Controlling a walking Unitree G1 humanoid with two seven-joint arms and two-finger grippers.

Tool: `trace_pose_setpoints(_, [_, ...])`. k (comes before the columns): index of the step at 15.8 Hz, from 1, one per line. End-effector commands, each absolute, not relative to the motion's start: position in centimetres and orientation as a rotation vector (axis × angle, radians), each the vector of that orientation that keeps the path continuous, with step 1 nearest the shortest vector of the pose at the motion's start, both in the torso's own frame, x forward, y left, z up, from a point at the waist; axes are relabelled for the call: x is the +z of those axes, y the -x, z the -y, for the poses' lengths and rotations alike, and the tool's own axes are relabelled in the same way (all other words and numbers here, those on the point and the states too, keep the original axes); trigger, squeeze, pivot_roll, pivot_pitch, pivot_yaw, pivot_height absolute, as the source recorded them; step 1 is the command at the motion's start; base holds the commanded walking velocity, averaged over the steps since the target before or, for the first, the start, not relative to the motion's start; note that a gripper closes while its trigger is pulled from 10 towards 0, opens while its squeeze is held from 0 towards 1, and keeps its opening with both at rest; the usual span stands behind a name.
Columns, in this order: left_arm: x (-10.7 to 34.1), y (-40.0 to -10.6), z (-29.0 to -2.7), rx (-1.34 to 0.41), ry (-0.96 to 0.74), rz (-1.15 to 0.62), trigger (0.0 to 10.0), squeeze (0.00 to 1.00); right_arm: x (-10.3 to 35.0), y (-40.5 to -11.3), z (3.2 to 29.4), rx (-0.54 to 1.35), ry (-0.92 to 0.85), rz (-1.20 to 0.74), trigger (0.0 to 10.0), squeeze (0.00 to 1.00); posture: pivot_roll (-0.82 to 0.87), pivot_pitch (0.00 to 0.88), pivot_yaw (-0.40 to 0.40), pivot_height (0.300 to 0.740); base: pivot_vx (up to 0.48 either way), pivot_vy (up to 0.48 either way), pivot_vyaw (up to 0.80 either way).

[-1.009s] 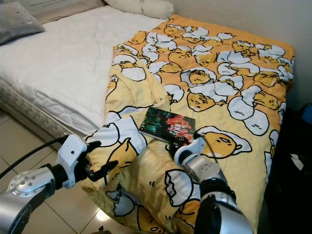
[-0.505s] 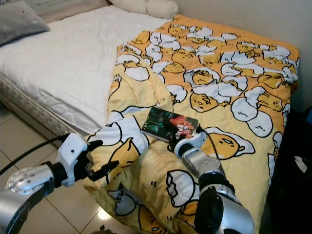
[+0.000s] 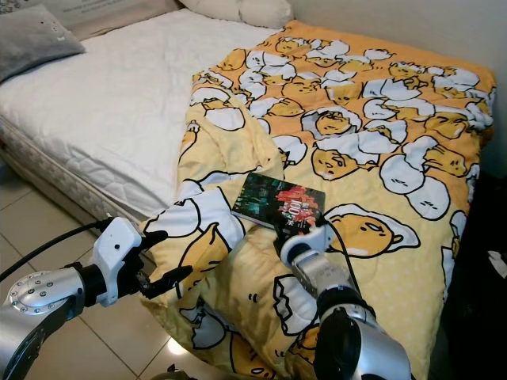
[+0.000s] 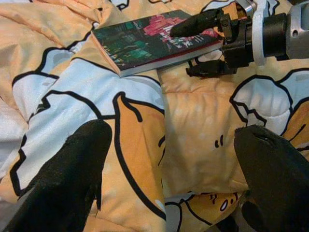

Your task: Clean up the room

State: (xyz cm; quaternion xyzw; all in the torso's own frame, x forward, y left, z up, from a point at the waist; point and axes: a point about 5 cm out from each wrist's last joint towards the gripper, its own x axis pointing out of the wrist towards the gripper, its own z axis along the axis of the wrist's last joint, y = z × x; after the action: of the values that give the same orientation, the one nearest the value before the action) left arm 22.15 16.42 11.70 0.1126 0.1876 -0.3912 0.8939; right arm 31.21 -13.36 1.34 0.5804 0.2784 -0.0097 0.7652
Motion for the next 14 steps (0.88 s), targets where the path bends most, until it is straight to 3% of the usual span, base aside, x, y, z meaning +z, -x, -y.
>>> trace_pose_setpoints(1, [11.9, -21.9, -16.1, -0.836, -0.251, -0.393, 10.0, 1.00, 1.1, -31.1, 13.7, -0.057, -1.254, -0.602, 10.0, 0.00, 0.06, 0.001, 0.040, 0.740, 0.000, 0.000, 0.00])
trace_pose_setpoints(6, [12.0, -21.6, -16.4, -0.848, -0.265, -0.409, 10.0, 1.00, 1.7, -31.9, 15.4, -0.183, -1.346, -0.465, 10.0, 0.00, 0.08, 0.022, 0.054, 0.740, 0.000, 0.000, 0.00])
trace_pose_setpoints(14, [12.0, -21.6, -16.3, -0.855, -0.276, -0.411, 10.0, 1.00, 2.9, -32.8, 16.7, -0.200, -1.424, -0.364, 10.0, 0.00, 0.08, 0.005, 0.042, 0.740, 0.000, 0.000, 0.00])
